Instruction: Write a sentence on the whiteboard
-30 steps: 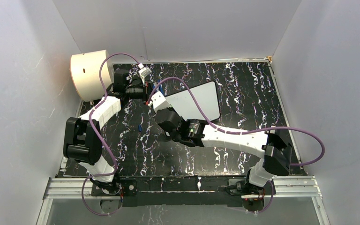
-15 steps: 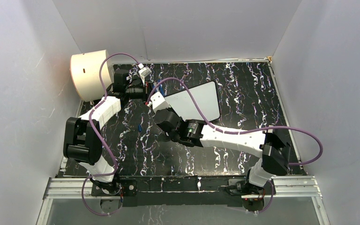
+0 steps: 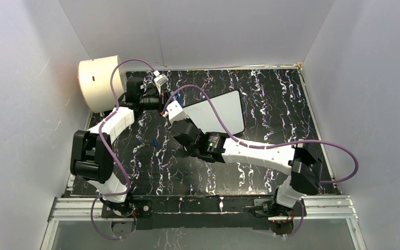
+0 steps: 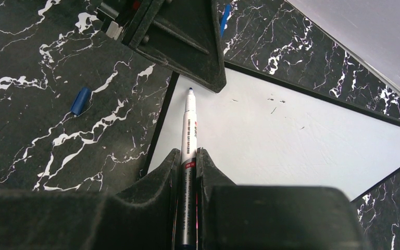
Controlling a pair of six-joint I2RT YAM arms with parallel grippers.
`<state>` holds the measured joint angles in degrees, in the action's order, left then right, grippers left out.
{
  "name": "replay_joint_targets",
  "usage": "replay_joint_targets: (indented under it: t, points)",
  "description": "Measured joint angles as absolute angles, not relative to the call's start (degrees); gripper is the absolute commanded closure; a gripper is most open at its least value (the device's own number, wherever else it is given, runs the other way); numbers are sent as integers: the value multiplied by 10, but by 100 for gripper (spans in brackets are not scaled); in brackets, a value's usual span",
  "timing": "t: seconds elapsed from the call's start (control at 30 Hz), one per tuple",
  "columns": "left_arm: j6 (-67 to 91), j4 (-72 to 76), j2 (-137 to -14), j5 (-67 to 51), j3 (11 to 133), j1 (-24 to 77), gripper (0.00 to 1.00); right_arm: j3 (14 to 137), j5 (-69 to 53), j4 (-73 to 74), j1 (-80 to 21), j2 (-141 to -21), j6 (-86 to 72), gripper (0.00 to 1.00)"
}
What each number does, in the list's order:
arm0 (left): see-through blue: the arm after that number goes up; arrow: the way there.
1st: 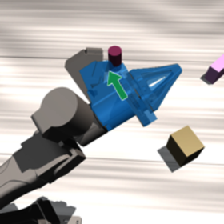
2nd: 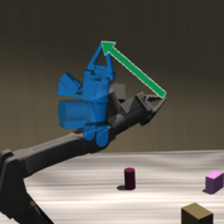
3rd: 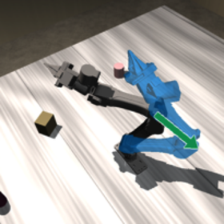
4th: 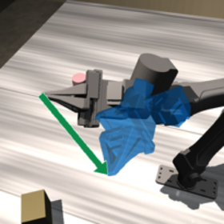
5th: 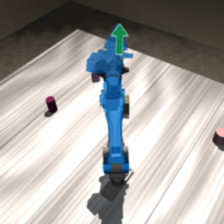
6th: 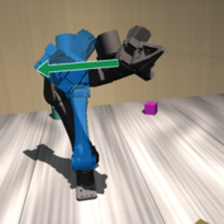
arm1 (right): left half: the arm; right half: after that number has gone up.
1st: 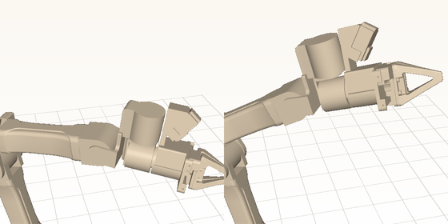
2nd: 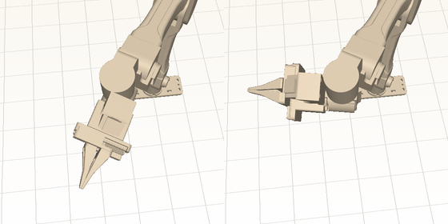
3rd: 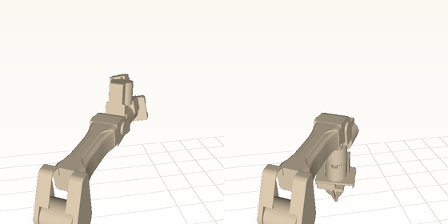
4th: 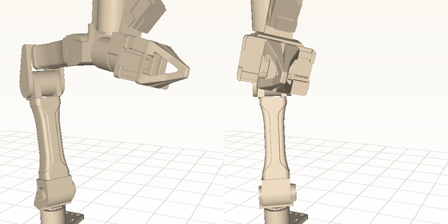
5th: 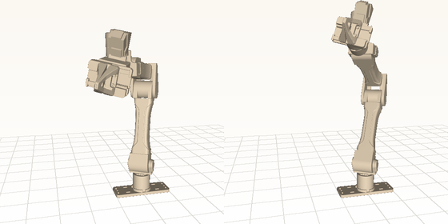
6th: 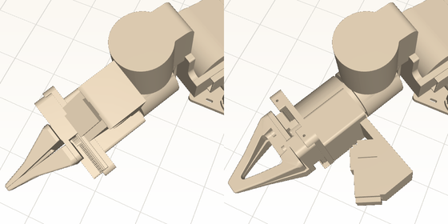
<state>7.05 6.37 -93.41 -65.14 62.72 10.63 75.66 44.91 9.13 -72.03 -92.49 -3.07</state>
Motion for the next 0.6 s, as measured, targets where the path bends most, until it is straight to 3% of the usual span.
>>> replay_joint_targets:
  t: [0.6]
  points:
    - [70,64,-934,-649,627,106,100,773,447,140,-720,-939,-62,100]
